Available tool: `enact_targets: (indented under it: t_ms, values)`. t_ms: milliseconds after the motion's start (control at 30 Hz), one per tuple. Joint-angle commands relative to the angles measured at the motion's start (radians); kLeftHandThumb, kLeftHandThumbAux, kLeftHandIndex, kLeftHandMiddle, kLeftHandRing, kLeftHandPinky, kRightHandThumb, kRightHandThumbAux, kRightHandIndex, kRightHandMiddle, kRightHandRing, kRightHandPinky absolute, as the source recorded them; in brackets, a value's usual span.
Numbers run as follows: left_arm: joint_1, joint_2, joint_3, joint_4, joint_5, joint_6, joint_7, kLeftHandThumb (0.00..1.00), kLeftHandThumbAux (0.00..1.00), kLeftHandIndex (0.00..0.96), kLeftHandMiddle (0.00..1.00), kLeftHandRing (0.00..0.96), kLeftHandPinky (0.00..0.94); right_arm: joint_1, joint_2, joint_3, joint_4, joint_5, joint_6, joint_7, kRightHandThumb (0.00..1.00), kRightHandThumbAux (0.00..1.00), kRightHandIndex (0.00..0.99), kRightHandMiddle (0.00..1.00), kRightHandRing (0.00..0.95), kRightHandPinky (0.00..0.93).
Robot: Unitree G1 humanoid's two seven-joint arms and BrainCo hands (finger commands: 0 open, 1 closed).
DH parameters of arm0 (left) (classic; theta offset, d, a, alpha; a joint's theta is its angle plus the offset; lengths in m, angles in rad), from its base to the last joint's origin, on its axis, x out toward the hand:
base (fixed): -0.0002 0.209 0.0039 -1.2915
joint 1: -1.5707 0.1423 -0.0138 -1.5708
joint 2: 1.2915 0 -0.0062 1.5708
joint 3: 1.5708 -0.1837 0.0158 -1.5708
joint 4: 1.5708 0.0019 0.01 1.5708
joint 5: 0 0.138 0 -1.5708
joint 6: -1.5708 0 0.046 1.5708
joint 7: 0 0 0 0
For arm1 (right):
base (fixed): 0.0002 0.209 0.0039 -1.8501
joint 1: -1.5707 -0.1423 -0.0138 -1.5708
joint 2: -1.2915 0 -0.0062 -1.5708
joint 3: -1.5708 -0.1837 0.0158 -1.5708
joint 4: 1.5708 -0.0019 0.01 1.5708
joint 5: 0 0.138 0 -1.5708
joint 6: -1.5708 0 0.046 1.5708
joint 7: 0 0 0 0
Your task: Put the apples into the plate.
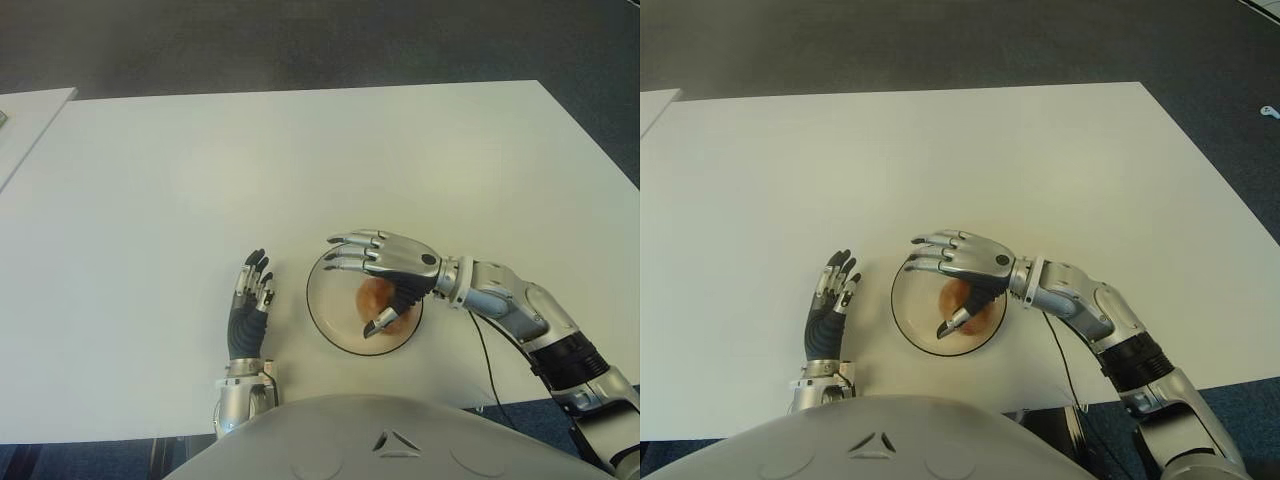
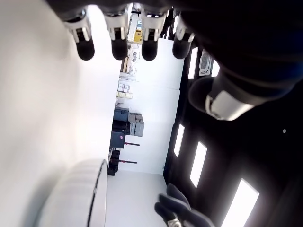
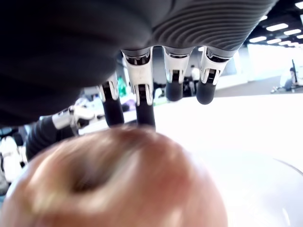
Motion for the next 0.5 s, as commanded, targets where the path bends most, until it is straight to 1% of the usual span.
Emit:
enact_targets:
  t_ms: [33,200,367,500]
  values:
    - [-0.002,-0.016,0.003,0.040,0.010,-0.007,0.000,0.112,0.520,0.073,0.032,0.014,0.028,0.010,0.007,-0.027,-0.025,0.086,0.040,0.037,0.114,0.200,0.000,0.000,0.000,0.000]
    - [-0.042,-0.005,0.031,0.117,-0.017,-0.037,-0.015,0.102,0.528,0.072,0.039,0.015,0.022,0.020,0.029,-0.044,-0.013,0.169,0.073,0.052,0.119,0.178,0.000,0.000,0.000,0.000]
    - [-0.018,-0.027,0.010,0.087,-0.028,-0.039,-0.020,0.105,0.526,0.077,0.047,0.018,0.020,0.030,0.049,-0.061,-0.014,0.299,0.137,0.096,0.113,0.168,0.000,0.000,0.000,0.000]
    - [-0.009,-0.035,-0.001,0.074,-0.032,-0.042,-0.020,0.121,0.515,0.084,0.055,0.024,0.029,0.044,0.057,-0.081,-0.029,0.362,0.173,0.119,0.105,0.160,0.000,0.000,0.000,0.000]
